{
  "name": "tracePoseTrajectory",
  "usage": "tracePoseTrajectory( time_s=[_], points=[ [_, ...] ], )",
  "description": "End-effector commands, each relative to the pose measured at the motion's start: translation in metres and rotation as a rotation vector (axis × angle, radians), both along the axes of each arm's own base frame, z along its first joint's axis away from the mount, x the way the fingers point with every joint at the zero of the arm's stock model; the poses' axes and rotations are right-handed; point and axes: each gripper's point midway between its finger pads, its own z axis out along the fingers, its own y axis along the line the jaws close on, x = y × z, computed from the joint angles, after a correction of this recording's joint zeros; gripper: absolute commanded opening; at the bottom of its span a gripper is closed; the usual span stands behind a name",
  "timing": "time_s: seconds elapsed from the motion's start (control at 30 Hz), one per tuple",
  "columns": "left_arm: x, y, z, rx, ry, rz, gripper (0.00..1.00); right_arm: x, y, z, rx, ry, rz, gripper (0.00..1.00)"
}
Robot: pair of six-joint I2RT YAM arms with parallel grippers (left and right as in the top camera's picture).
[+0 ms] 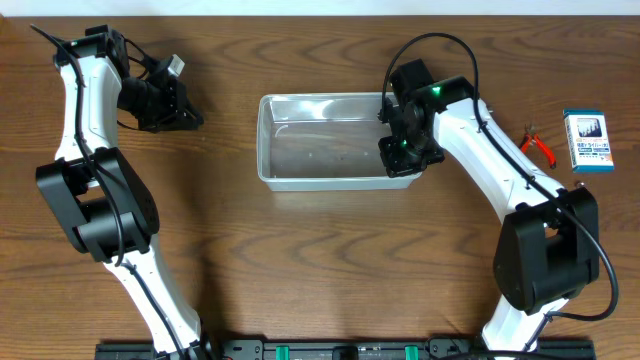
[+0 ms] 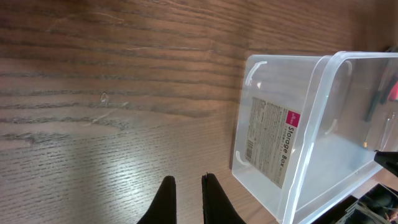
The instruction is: Pack container
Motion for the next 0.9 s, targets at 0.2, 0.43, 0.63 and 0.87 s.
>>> tracePoseTrajectory(
  time_s=[0.2, 0.43, 0.63, 0.87],
  points=[
    [0.003, 0.004, 0.016, 0.024, -0.043, 0.003, 0.06, -0.007, 0.0, 0.004, 0.001, 0.013, -0.003, 0.01],
    [0.003, 0.004, 0.016, 0.024, -0.044, 0.003, 0.05, 0.001, 0.003, 0.004, 0.012, -0.017, -0.004, 0.01],
    [0.003, 0.004, 0.016, 0.024, -0.045, 0.002, 0.06, 0.01, 0.006, 0.005, 0.026, -0.054, -0.007, 0.01],
    [0.008, 0.006, 0.017, 0.031, -0.069, 0.002, 0.06, 0.028, 0.012, 0.018, 0.053, -0.126, -0.018, 0.01]
  ],
)
